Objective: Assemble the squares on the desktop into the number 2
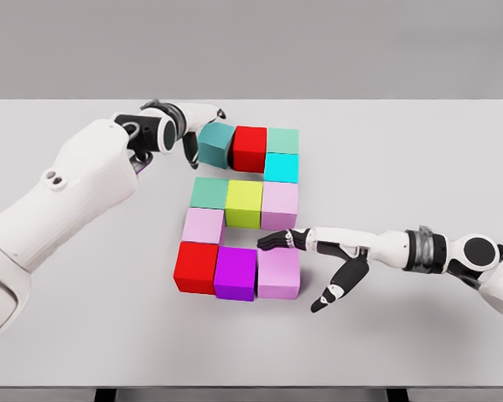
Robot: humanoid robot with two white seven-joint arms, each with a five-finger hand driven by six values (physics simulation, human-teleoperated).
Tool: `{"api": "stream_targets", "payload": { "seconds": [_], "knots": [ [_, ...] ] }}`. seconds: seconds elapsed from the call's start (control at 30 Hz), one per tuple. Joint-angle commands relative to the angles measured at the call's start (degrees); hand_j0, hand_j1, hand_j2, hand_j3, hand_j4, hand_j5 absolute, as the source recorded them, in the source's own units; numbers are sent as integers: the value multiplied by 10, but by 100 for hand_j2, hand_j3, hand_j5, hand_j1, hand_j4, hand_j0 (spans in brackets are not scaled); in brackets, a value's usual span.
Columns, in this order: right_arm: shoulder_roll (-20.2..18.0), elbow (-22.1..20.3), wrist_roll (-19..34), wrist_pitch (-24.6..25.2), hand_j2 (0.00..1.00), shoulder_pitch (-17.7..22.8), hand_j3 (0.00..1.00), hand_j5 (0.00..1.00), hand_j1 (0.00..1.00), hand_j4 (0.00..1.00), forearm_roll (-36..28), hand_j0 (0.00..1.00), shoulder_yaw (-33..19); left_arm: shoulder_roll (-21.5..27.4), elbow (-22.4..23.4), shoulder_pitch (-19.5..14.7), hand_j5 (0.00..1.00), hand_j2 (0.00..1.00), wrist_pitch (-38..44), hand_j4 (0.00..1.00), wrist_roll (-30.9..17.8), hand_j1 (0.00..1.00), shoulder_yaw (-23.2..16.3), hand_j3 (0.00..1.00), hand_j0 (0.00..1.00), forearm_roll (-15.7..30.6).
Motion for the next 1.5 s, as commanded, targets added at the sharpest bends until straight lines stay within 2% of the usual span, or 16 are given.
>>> {"api": "stream_targets", "payload": {
  "seconds": [0.0, 0.23, 0.33, 0.37, 0.4, 0.43, 0.5, 0.57, 0.67, 0.83, 0.93, 1.03, 1.17, 1.47],
  "knots": [
    [0, -2, 0, 1, 100, 0, 100, 100, 100, 100, -5, 100, -1, 5, -1, 0, 100, 100, -3, 100, 0, 100, -3, 100, 100, -2],
    [1, 4, 0, 1, 100, -24, 100, 100, 100, 100, -12, 100, -11, 5, -5, 1, 100, 100, -3, 100, 0, 100, -6, 100, 100, -2],
    [-15, -12, 0, 1, 100, -29, 100, 100, 100, 100, -8, 100, -10, 10, -5, 4, 100, 100, -5, 100, 0, 100, -6, 100, 100, -2],
    [-30, -32, 0, 1, 100, -29, 100, 100, 100, 100, -7, 100, -11, 12, -6, 4, 100, 100, -5, 100, 0, 100, -6, 100, 100, -2],
    [-50, -69, 0, 1, 100, -30, 100, 100, 100, 100, -4, 100, -11, 13, -15, 7, 100, 100, -5, 100, 0, 100, -6, 100, 100, -2],
    [-59, -82, 0, 1, 100, -30, 100, 100, 100, 100, -3, 100, -11, 13, -16, 7, 100, 100, -5, 100, 0, 100, -6, 100, 100, -2],
    [-110, -136, 0, 1, 100, -29, 100, 100, 100, 100, 21, 100, -25, 13, -17, 8, 100, 100, -5, 100, 0, 100, -6, 100, 100, -2],
    [-148, -170, 0, 1, 100, -26, 100, 100, 100, 100, 24, 100, -32, 13, -17, 8, 100, 100, -5, 100, 0, 100, -6, 100, 100, -2],
    [-180, -165, 0, 1, 100, -20, 100, 100, 100, 100, 24, 100, -33, 14, -17, 9, 100, 100, -5, 100, 0, 100, -6, 100, 100, -2],
    [-187, -149, 0, 1, 100, 27, 100, 100, 100, 100, 27, 100, -30, 21, -30, 9, 100, 100, -5, 100, 0, 100, -6, 100, 100, -2],
    [-187, -138, 0, 1, 100, 33, 100, 100, 100, 100, 26, 100, -30, 23, -33, 10, 100, 100, -5, 100, 0, 100, -6, 100, 100, -2],
    [-179, -89, 0, 1, 100, 33, 100, 100, 100, 100, 20, 100, -31, 23, -34, 12, 100, 100, -5, 100, 0, 100, -6, 100, 100, -3],
    [-176, -89, 0, 1, 100, 33, 100, 100, 100, 100, 20, 100, -28, 23, -34, 12, 100, 100, -5, 100, 0, 100, -6, 100, 100, -3],
    [-142, -87, 0, 1, 100, 36, 100, 100, 100, 100, 19, 100, -21, 35, -43, 13, 100, 100, -5, 100, 0, 100, -6, 100, 100, -2]
  ]
}}
